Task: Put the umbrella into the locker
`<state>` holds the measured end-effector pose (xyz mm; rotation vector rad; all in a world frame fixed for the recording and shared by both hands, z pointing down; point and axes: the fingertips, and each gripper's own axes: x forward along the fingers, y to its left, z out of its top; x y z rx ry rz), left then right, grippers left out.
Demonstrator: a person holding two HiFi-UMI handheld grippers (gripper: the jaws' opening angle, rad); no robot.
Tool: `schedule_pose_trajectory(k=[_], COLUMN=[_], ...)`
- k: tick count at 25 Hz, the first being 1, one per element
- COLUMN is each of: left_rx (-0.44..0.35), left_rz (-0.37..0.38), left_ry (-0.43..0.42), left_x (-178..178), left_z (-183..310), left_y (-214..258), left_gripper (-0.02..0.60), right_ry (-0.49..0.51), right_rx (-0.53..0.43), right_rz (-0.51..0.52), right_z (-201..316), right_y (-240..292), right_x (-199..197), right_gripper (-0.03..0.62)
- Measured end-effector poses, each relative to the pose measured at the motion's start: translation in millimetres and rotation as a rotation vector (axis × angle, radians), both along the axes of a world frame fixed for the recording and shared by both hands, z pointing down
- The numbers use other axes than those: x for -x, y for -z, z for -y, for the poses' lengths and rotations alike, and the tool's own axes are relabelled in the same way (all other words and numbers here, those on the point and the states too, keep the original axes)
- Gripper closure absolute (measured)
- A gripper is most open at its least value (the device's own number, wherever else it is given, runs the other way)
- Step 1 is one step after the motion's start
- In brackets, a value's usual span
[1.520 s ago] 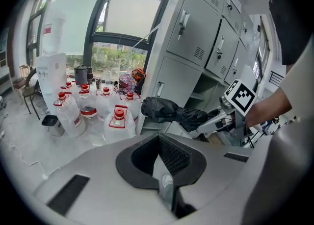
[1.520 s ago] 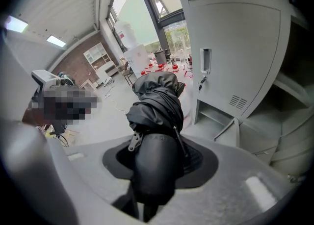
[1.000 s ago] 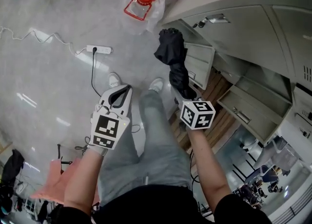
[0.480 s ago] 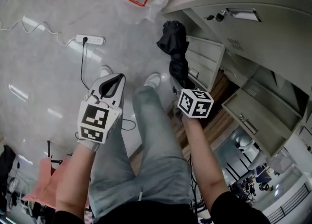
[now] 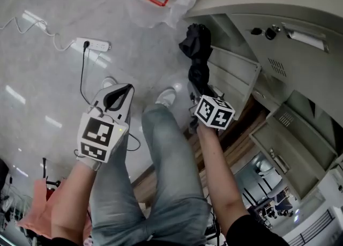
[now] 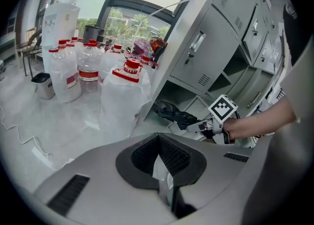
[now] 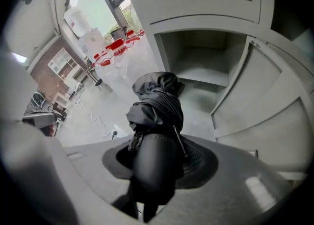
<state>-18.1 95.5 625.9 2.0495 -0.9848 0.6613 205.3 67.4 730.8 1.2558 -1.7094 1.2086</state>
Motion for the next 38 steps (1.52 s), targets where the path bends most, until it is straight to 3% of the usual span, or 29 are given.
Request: schedule_pose_trajectory(k=[8, 13, 19, 25, 38], left_rx=[0.018, 0.034, 0.060, 0.066, 0.076], left_rz=[0.005, -0.008, -0.018, 0.022, 0.015], left_ry=[0.001, -0.029, 0.039, 0.081, 0.032], left_x=[2, -20, -37, -36, -48], left_z=[30, 42, 53, 69, 72], left_y=[-63, -88, -110, -136, -177], left_gripper=[0.571, 0.571, 0.571, 0.571, 0.571], right_ry=[-0.041, -0.082, -0.116, -0.149, -0.193], right_rx=[0.005, 0.004, 0.005, 0.001, -0.020], right_rz=[-0.021, -0.048, -0.067, -0.073, -0.093], right_z=[33, 48, 62, 81, 112], right_y=[-79, -118, -163, -202, -258], right_x=[-21, -36, -52, -62, -72], right_gripper=[0.418, 0.418, 0.418, 0.418, 0.414])
